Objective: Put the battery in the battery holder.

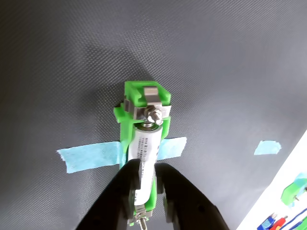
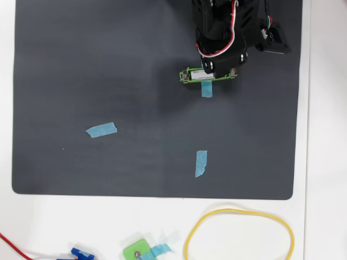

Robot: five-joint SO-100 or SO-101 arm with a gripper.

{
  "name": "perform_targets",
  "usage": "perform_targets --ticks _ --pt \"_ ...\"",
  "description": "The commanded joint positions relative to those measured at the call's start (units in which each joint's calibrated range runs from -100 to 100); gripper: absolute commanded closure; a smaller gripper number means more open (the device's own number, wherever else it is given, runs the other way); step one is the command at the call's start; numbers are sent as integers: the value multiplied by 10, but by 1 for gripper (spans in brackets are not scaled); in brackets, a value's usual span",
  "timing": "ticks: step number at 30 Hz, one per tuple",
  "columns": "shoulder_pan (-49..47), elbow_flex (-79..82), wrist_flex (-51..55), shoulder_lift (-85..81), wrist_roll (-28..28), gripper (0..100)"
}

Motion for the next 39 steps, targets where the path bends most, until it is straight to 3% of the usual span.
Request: perform_targets --ticks 1,29,36,39 --pt "3 -32 -4 -1 9 100" --pt "-18 -55 -3 85 18 100" --pt "-25 -5 4 -12 18 100" --pt "-71 57 3 -85 30 100"
